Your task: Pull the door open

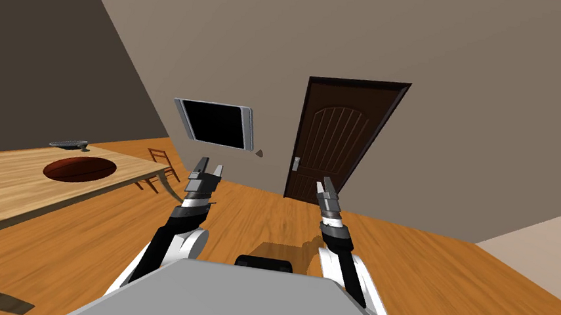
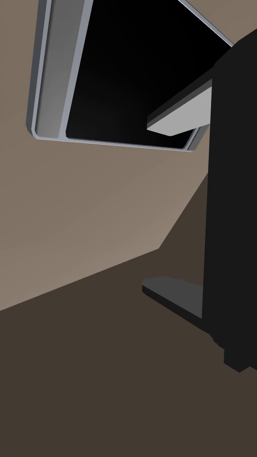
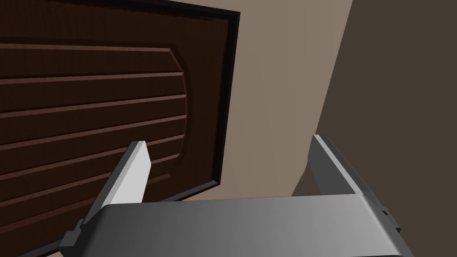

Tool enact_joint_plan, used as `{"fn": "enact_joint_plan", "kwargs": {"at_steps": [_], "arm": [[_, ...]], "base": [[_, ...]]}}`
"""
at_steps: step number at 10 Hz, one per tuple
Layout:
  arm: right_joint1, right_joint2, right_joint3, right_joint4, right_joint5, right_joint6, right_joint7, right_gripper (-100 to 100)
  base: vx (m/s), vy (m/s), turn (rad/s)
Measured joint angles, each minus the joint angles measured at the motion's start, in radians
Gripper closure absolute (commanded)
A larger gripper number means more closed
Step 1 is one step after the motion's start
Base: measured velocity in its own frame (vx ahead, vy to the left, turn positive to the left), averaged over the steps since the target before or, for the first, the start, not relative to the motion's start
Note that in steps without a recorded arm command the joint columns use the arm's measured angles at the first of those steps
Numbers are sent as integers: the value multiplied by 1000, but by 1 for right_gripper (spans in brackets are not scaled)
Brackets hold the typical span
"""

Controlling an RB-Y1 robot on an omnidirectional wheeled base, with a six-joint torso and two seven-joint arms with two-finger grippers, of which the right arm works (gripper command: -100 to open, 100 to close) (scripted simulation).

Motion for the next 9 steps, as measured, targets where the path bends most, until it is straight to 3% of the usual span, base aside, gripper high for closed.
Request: {"fn": "enact_joint_plan", "kwargs": {"at_steps": [4, 9], "arm": [[-23, -17, -5, 56, 115, 53, -52, -100], [-23, -23, 9, 87, 247, 108, -94, -100]], "base": [[89, 0, 23], [69, -1, 21]]}}
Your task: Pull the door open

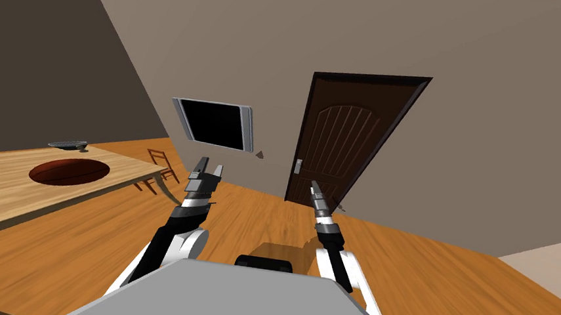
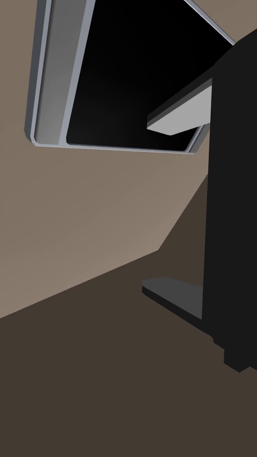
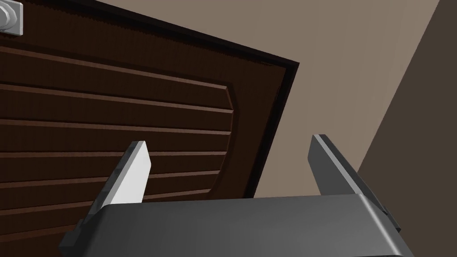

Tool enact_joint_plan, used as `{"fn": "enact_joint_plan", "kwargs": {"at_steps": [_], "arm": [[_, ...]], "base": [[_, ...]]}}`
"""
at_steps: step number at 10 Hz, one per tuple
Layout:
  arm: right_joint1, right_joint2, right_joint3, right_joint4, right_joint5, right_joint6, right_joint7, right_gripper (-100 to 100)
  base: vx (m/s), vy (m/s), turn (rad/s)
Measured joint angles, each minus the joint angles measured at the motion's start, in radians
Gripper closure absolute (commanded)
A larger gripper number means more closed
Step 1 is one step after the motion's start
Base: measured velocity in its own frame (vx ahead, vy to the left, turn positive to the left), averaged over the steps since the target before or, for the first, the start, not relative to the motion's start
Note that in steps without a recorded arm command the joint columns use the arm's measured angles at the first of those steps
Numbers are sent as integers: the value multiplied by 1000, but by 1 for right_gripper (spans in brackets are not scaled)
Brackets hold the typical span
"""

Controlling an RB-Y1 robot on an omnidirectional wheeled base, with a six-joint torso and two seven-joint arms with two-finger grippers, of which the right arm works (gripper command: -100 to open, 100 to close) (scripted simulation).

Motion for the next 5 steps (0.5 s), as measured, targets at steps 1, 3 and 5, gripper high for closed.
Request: {"fn": "enact_joint_plan", "kwargs": {"at_steps": [1, 3, 5], "arm": [[-6, -4, 0, 8, 28, 14, -11, -100], [-12, -9, 1, 28, 78, 39, -32, -100], [-23, -17, 0, 52, 136, 63, -55, -100]], "base": [[73, 7, 37], [60, -7, 13], [67, -5, 23]]}}
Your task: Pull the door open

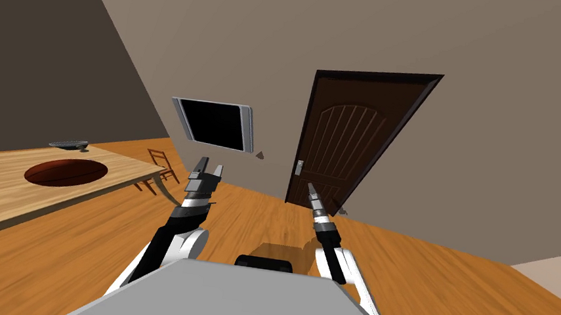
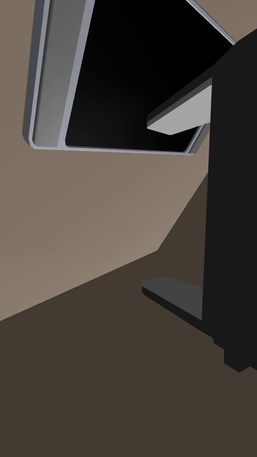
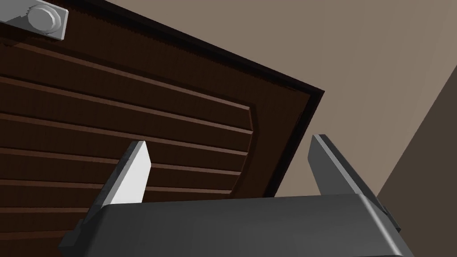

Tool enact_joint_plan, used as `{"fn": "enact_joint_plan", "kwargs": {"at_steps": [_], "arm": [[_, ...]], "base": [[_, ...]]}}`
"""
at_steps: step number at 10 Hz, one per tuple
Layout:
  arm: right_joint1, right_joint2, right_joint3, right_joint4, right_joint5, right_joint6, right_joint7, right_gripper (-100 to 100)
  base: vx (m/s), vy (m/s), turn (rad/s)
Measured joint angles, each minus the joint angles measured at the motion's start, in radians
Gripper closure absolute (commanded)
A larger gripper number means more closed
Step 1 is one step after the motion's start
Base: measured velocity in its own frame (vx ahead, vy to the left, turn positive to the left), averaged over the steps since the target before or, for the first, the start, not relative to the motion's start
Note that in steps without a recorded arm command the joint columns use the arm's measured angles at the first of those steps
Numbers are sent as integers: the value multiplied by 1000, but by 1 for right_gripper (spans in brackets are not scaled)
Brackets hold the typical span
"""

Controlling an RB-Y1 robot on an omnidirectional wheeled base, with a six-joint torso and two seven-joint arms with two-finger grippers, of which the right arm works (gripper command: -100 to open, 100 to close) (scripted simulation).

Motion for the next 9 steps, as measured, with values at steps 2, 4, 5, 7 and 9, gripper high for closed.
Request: {"fn": "enact_joint_plan", "kwargs": {"at_steps": [2, 4, 5, 7, 9], "arm": [[-2, -2, -1, 18, 47, 15, -17, -100], [-4, -4, 1, 37, 98, 35, -36, -100], [-9, -4, 6, 45, 130, 50, -44, -100], [-19, -14, 3, 68, 181, 77, -69, -100], [-22, -20, 8, 85, 243, 109, -95, -100]], "base": [[74, 7, 28], [60, -3, 15], [75, -6, 33], [56, -2, 18], [77, -7, 22]]}}
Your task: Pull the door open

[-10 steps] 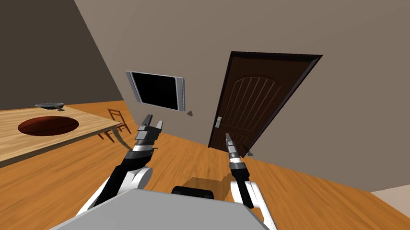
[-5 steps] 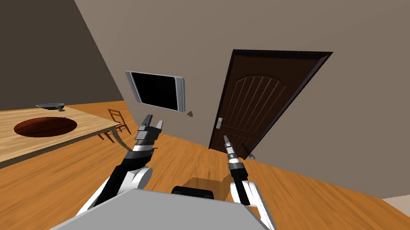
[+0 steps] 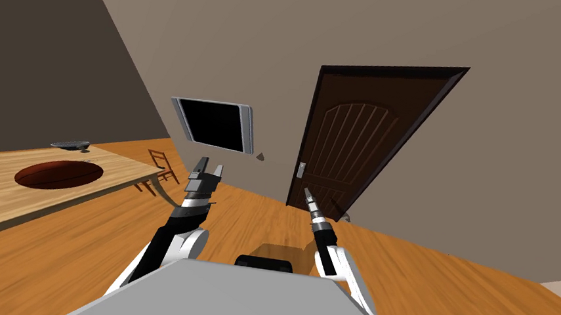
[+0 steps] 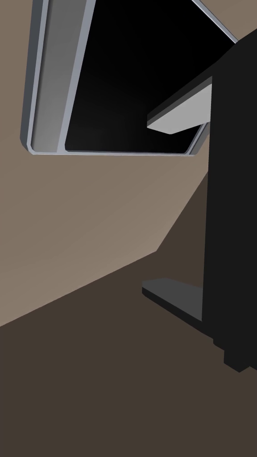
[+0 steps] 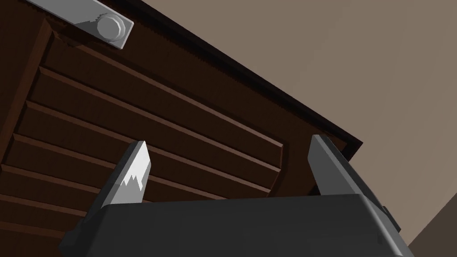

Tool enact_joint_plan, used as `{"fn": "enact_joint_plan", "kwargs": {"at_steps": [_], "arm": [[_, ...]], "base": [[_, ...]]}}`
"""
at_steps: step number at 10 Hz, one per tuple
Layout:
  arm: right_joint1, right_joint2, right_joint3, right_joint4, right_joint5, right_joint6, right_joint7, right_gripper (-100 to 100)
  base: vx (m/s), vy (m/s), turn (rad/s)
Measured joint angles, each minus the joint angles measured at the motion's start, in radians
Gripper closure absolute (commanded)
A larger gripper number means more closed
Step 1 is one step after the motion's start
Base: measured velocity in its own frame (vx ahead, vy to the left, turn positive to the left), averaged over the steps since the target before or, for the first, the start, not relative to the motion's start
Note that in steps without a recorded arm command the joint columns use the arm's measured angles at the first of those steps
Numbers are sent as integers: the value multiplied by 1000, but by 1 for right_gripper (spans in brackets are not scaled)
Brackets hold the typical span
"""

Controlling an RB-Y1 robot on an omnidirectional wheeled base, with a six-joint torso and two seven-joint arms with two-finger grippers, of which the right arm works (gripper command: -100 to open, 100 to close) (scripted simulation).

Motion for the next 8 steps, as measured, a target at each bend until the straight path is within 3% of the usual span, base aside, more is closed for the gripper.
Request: {"fn": "enact_joint_plan", "kwargs": {"at_steps": [6, 7, 8], "arm": [[-16, -13, -3, 57, 152, 58, -58, -100], [-24, -24, 3, 66, 180, 78, -72, -100], [-26, -22, 5, 79, 211, 95, -85, -100]], "base": [[58, -3, 21], [69, -7, 39], [63, -2, 13]]}}
